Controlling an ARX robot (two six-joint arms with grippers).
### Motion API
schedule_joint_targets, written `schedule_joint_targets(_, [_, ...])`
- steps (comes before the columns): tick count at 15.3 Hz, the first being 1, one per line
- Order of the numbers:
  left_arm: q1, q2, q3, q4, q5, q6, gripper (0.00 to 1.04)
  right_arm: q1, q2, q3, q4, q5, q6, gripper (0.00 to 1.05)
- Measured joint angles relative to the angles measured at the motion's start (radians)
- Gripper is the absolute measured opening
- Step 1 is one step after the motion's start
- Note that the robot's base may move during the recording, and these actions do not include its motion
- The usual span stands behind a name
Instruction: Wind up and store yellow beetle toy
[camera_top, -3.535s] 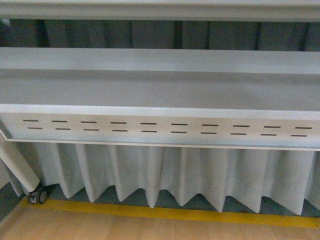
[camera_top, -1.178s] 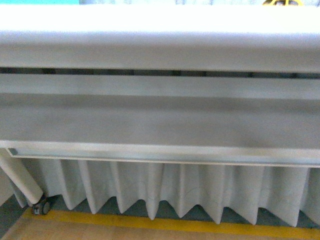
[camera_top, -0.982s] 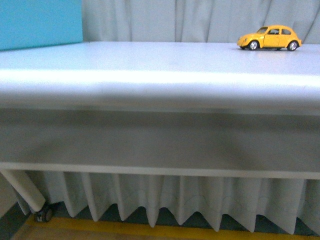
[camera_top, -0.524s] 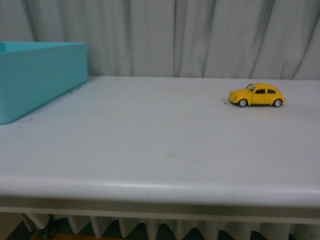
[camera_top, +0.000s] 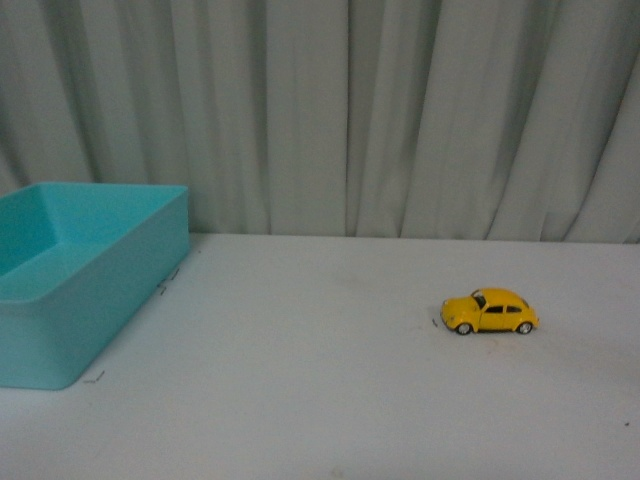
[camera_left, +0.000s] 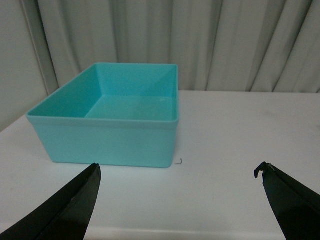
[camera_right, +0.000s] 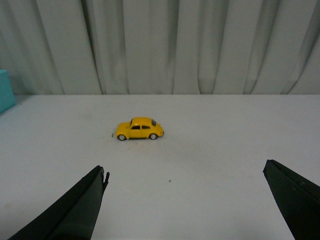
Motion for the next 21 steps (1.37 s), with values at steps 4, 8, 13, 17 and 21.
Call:
schedule_joint_targets(4, [0.0, 0.0, 0.0, 0.004, -0.001, 0.0, 0.98, 0.0, 0.001, 0.0, 0.003, 0.0, 0.0, 0.98])
schedule_joint_targets(8, [0.0, 0.0, 0.0, 0.002, -0.002, -0.001, 0.98, 0.0, 0.001, 0.0, -0.001, 0.0, 0.0, 0.98])
schedule_joint_targets(13, [0.0, 0.0, 0.0, 0.001, -0.002, -0.001, 0.98, 0.0, 0.001, 0.0, -0.001, 0.0, 0.0, 0.98])
schedule_joint_targets(17, [0.0, 0.0, 0.0, 0.001, -0.001, -0.001, 0.98, 0.0, 0.001, 0.0, -0.001, 0.0, 0.0, 0.98])
schedule_joint_targets(21, [0.0, 0.0, 0.0, 0.001, -0.002, -0.001, 0.98, 0.0, 0.001, 0.0, -0.001, 0.0, 0.0, 0.98])
